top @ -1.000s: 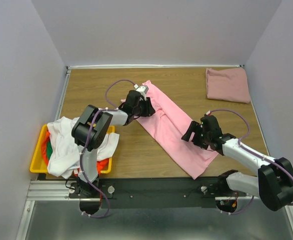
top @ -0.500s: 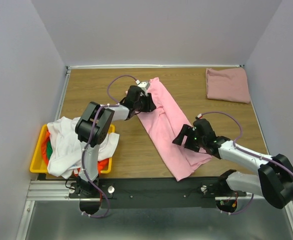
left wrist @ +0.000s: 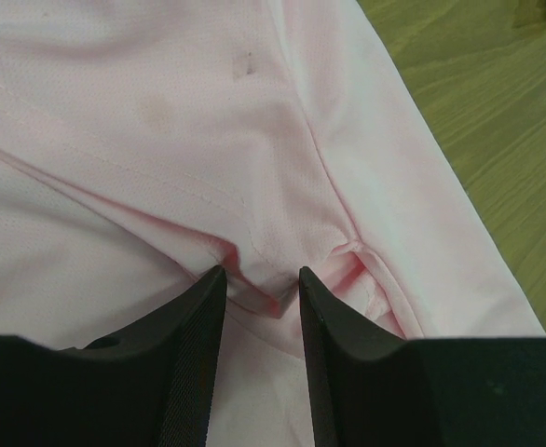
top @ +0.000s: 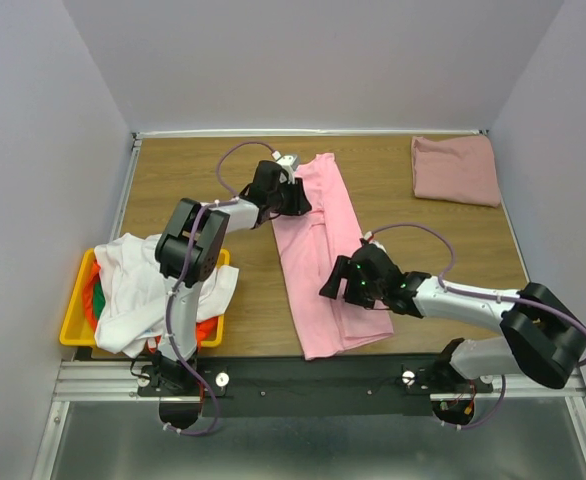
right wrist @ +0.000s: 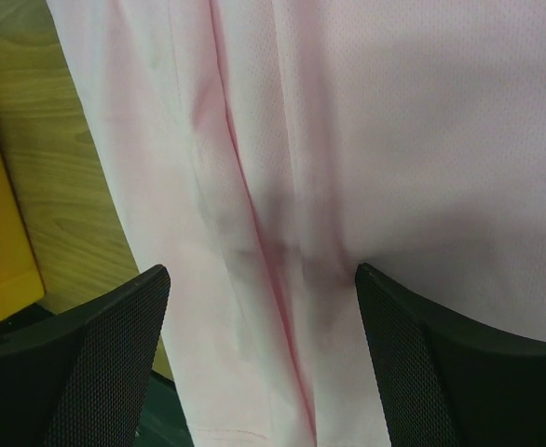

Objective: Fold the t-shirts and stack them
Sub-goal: Fold the tshirt

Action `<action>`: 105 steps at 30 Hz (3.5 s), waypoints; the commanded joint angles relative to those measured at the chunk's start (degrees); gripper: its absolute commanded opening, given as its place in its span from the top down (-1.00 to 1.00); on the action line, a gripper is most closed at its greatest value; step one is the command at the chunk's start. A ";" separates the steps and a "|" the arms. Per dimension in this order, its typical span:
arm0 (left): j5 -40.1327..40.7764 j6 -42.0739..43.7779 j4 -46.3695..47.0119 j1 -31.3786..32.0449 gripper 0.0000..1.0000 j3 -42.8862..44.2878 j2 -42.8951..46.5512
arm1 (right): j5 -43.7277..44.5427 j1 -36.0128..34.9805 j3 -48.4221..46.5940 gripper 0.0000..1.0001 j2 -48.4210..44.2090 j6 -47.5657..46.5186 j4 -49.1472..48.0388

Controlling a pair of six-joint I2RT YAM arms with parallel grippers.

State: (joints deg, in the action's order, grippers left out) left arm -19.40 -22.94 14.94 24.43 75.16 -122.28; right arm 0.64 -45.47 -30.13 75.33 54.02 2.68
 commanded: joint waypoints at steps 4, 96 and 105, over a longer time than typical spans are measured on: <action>-2.31 2.63 -5.62 -1.48 0.10 6.31 -4.10 | 6.21 -5.76 -1.68 -0.76 6.49 2.76 5.94; 32.23 -42.71 -39.55 44.66 0.26 -53.53 76.22 | 13.24 -17.37 2.18 0.52 -11.52 10.40 35.12; 29.86 -45.17 -39.28 47.29 0.19 -53.53 73.42 | 13.51 -17.28 2.27 0.52 -10.99 10.14 34.76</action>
State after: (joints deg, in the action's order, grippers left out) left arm 10.92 -65.93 -23.14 70.65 21.56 -47.46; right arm 13.56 -62.30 -28.95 63.55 63.57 36.56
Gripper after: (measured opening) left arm 0.399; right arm 0.244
